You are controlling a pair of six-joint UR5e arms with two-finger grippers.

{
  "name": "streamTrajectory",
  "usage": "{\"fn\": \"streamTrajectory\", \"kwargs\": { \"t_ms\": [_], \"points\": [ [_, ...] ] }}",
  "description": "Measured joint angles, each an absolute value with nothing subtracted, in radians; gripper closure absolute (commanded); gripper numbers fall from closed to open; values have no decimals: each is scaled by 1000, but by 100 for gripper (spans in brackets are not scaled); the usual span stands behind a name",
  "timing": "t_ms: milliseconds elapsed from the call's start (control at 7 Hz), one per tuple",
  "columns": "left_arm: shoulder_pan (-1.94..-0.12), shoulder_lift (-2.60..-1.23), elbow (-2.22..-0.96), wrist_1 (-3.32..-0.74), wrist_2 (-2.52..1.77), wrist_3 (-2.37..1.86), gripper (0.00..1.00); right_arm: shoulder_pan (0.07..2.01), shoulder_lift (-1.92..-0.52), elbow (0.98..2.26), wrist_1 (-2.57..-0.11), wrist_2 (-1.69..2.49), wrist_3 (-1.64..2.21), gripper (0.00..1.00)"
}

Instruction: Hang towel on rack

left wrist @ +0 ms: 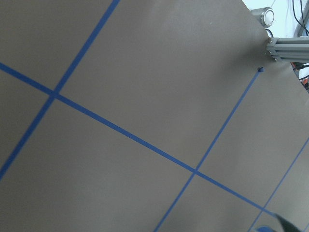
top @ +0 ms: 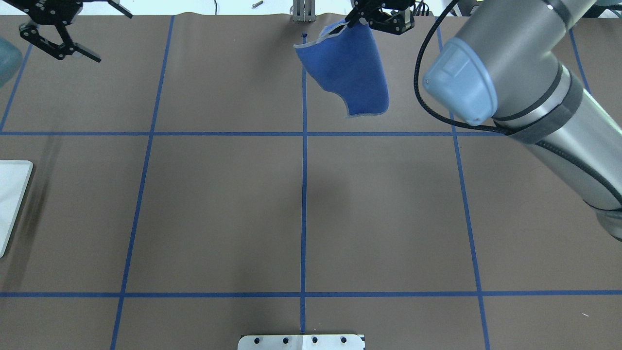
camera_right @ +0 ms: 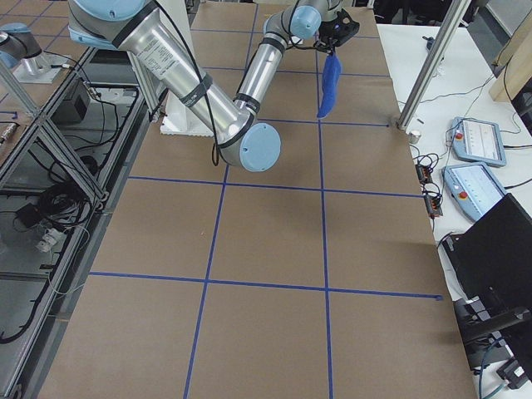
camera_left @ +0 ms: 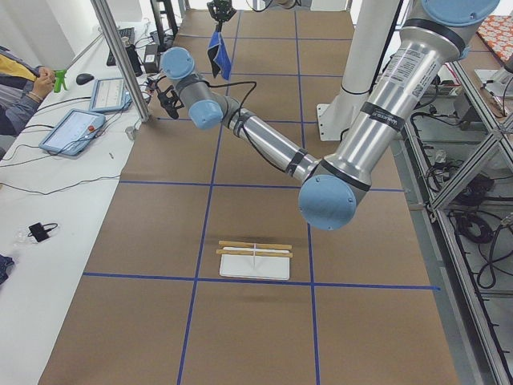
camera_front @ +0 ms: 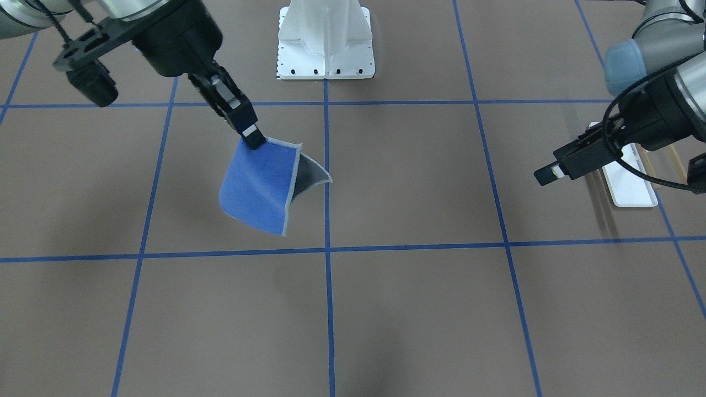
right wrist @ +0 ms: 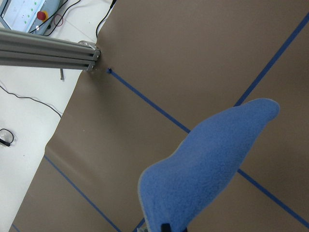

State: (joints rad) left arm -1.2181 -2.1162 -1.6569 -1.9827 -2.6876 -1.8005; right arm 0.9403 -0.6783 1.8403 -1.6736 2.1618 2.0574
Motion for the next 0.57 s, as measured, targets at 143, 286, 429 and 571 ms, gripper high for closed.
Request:
{"fn": "streamTrajectory", "kwargs": {
  "t_ms": [143, 286, 429, 571],
  "points": [
    [-1176, -2170, -1662, -2000, -2640, -2001, 2, 901, -639, 1830, -1673, 2120, 2105, 100],
    [-1139, -2210, -1665, -2032, -2597, -2176, 2, 871, -591, 1797, -1673, 2083, 2142, 100],
    [-1117, -2233, -1668, -2065, -2573, -2310, 2, 852, -549, 1757, -1673, 2057, 2162, 100],
    [-1108, -2243, -1679, -2087, -2563, -2400, 2, 844, -527, 1732, -1673, 2042, 2171, 100]
  ]
}}
